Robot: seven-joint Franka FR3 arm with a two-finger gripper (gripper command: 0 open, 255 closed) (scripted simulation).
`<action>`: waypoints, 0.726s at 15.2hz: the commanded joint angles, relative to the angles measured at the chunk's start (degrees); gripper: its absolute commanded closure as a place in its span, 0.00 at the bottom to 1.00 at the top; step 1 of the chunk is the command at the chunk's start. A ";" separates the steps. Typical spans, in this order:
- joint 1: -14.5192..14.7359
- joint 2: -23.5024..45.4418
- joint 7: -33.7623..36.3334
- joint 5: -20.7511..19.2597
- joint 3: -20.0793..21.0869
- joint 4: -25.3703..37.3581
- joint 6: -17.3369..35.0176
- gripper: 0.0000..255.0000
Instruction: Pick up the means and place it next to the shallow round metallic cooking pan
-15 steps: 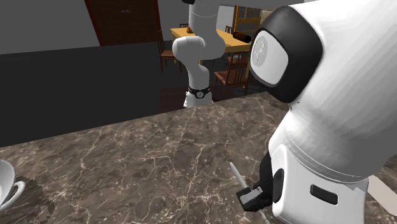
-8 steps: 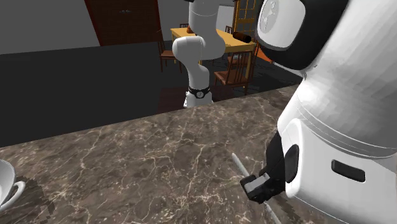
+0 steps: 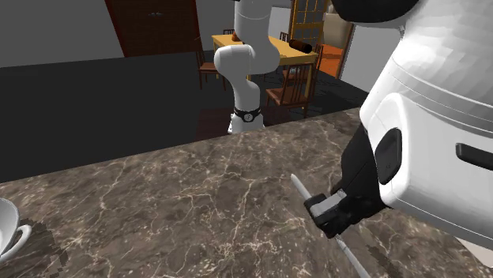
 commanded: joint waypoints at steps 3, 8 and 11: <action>0.07 0.01 -0.08 0.02 0.01 2.59 -2.60 1.00; -3.48 -7.34 -4.87 -0.09 -1.57 -8.56 1.51 1.00; -5.55 -10.88 -7.95 -0.27 -2.74 -13.73 3.37 1.00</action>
